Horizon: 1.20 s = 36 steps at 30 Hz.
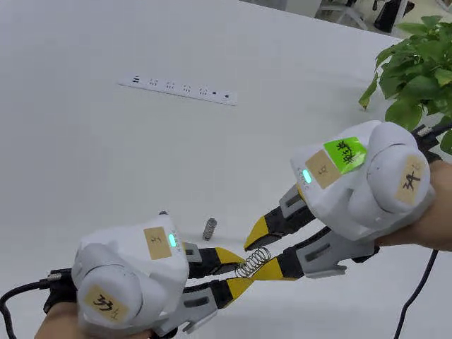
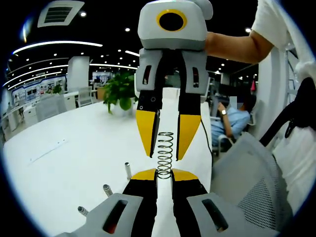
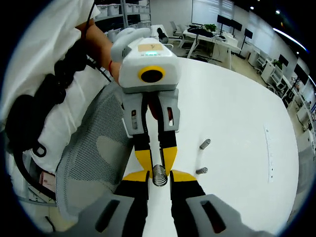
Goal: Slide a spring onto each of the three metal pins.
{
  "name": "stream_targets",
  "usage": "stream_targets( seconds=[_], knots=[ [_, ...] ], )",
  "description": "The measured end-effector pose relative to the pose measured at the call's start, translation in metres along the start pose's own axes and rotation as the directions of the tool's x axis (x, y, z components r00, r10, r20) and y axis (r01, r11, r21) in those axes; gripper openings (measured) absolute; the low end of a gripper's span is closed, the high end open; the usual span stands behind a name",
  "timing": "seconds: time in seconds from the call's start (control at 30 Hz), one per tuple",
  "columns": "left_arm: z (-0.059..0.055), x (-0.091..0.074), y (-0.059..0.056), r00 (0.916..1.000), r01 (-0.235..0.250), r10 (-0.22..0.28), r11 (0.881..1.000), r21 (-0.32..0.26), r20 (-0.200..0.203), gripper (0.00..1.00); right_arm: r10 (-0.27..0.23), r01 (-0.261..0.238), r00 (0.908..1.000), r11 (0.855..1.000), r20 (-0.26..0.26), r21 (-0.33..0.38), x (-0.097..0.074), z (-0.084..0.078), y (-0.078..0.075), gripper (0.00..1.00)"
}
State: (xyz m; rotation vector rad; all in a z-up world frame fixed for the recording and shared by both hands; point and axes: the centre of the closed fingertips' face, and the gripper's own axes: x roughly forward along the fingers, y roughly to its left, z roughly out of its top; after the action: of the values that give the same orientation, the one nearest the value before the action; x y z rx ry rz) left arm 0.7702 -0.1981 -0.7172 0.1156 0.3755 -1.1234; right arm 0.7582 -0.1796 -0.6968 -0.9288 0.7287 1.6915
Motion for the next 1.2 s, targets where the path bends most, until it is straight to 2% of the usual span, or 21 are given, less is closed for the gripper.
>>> stream_targets(
  seconds=[0.17, 0.43, 1.2],
  knots=[
    [-0.0009, -0.0016, 0.0028, 1.0000, -0.001, 0.001, 1.000, -0.004, 0.006, 0.10, 0.011, -0.011, 0.9998, 1.000, -0.016, -0.017, 0.0026, -0.0003, -0.0019, 0.13],
    [-0.0034, -0.0013, 0.0038, 1.0000, 0.000, 0.000, 1.000, -0.012, 0.009, 0.10, 0.024, -0.025, 0.9994, 1.000, -0.025, -0.017, 0.0051, -0.0018, -0.0019, 0.12],
    [-0.0094, -0.0061, 0.0045, 1.0000, -0.001, 0.001, 1.000, -0.017, 0.009, 0.14, 0.012, -0.012, 0.9996, 1.000, -0.024, 0.010, 0.0088, 0.0002, -0.0015, 0.12]
  ],
)
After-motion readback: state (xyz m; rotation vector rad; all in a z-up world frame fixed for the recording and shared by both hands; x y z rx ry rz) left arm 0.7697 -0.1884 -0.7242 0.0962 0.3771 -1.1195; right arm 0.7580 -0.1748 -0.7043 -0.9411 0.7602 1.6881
